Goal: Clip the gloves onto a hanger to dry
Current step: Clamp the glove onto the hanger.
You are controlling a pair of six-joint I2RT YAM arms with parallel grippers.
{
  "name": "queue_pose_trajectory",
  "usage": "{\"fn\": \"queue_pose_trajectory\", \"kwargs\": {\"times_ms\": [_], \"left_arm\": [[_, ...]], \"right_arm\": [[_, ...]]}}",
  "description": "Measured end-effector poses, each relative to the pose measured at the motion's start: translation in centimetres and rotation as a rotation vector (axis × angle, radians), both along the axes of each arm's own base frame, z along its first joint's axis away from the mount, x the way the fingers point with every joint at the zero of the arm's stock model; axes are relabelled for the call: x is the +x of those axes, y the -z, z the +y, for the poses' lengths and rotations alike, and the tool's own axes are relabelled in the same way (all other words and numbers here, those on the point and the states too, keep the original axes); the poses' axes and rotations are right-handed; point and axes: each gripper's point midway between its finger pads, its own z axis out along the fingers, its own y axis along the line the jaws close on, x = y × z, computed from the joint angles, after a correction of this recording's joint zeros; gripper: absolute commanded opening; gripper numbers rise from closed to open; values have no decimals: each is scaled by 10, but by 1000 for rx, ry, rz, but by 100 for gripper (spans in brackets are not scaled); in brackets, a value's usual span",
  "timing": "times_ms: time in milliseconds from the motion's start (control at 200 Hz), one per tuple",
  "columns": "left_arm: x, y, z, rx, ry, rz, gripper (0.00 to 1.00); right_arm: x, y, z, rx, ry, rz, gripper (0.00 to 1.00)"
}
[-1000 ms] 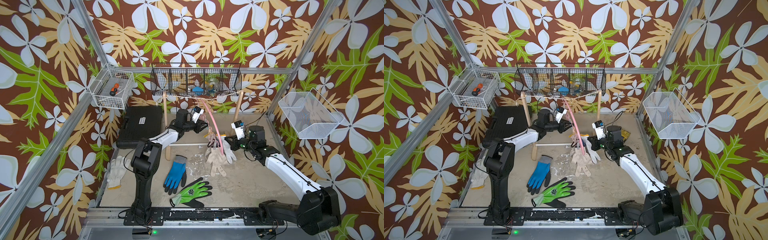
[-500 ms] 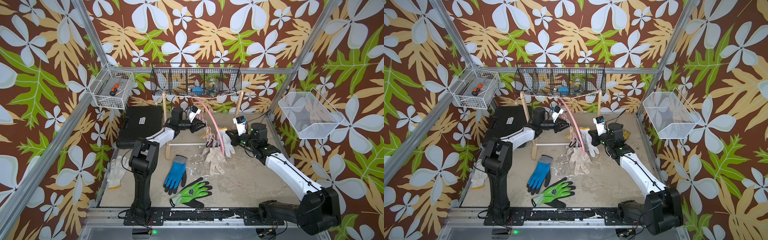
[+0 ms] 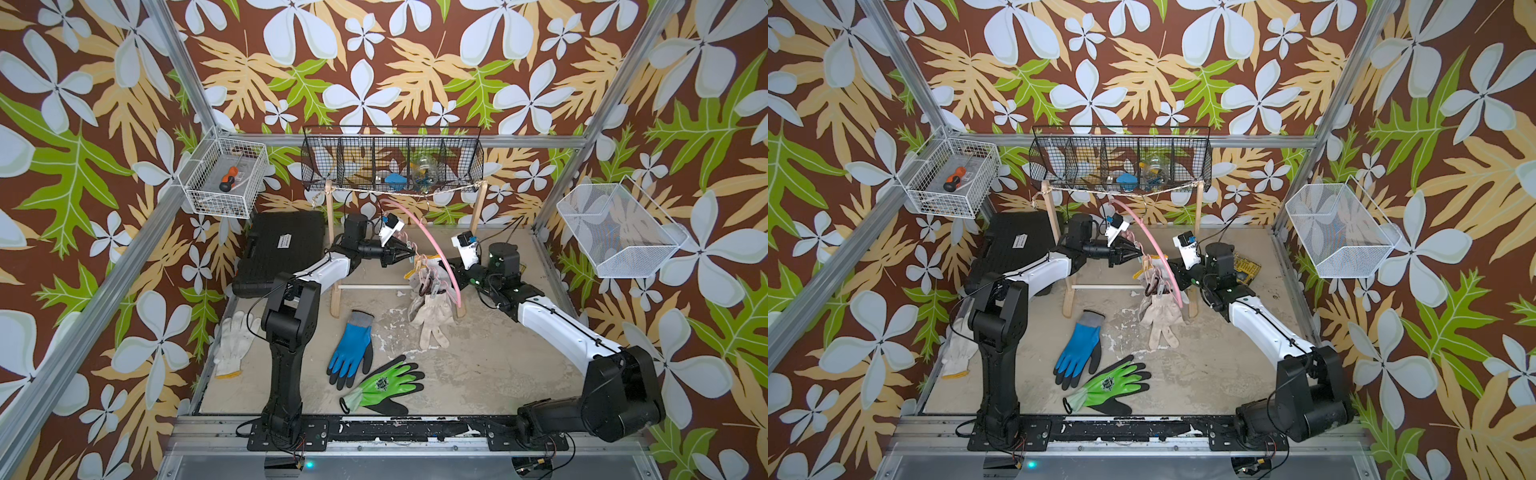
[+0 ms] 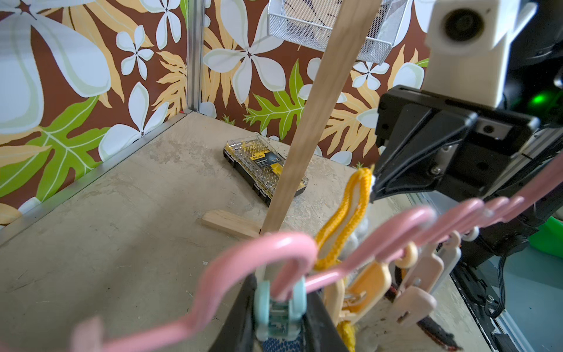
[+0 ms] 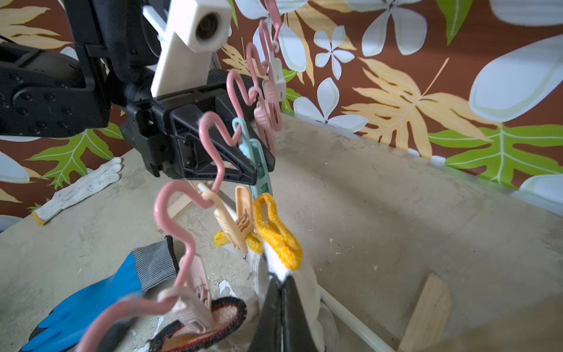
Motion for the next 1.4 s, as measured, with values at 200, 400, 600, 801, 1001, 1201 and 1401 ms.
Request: {"fn": "queue_pose_trajectory", "kwargs": {"times_ms": [200, 400, 600, 801, 1001, 1201, 1401], "left_arm": [[-4, 3, 1, -1, 23, -12, 17], [-13, -1, 2, -11, 43, -21, 17], [-15, -8, 1, -38, 57, -46, 17], [-15, -8, 2, -45, 61, -61, 16], [-16, -11, 1, -56, 71, -83, 16], [-19, -11, 1, -69, 80, -76, 15], [-21, -10, 1, -86, 85, -71, 15]], "right_arm": [[7, 4, 9, -14, -60, 15, 0], [8, 16, 16, -22, -112, 58, 0], [8, 25, 21, -20, -148, 93, 0], [11, 26, 27, -18, -188, 99, 0], [14, 37, 32, -28, -220, 132, 0], [17, 39, 36, -28, -232, 140, 0], [15, 37, 42, -13, -259, 133, 0]]}}
